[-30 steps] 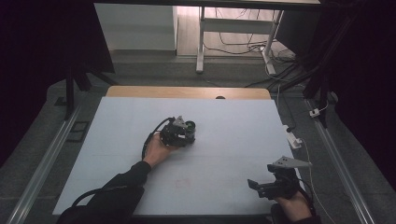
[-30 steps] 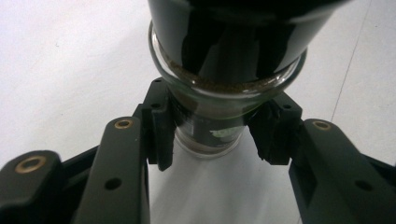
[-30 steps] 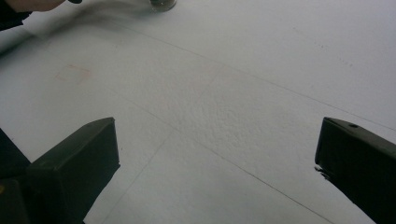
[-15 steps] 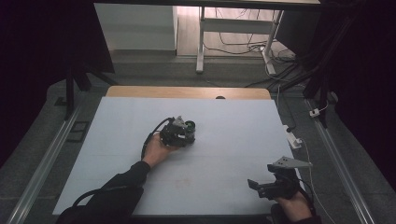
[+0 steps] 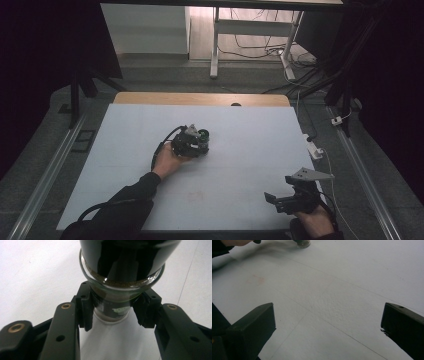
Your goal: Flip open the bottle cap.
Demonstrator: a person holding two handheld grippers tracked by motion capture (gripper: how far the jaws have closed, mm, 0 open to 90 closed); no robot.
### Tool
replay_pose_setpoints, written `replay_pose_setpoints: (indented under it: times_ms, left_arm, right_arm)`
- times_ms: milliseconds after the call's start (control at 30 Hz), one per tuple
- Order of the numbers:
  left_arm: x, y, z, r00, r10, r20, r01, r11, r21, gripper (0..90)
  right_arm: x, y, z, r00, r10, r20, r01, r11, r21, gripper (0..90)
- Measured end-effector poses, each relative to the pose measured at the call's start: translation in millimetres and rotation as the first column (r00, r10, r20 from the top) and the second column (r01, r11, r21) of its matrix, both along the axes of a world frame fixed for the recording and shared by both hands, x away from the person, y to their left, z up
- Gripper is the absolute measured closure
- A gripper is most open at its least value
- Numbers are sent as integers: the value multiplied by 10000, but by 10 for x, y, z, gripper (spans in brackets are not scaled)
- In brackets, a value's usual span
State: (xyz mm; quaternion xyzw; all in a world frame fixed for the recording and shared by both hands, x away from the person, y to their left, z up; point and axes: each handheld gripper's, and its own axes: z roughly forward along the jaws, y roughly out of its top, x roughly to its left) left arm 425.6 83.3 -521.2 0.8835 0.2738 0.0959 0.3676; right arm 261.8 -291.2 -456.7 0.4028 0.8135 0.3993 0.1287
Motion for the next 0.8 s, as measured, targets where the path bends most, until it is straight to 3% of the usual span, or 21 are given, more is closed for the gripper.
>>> replay_pose_setpoints:
  times_ms: [433,800]
  left_arm:
    - [-2,-3,1,10000,19,-1,-19,10000,35,541]
    - [-1,-4,2,10000,20,-13,-20,10000,54,541]
  right_arm:
    - [14,144,91,9977,574,363,-584,9980,256,0]
    - [88,348,187,9907,1176,682,-1213,9912,534,0]
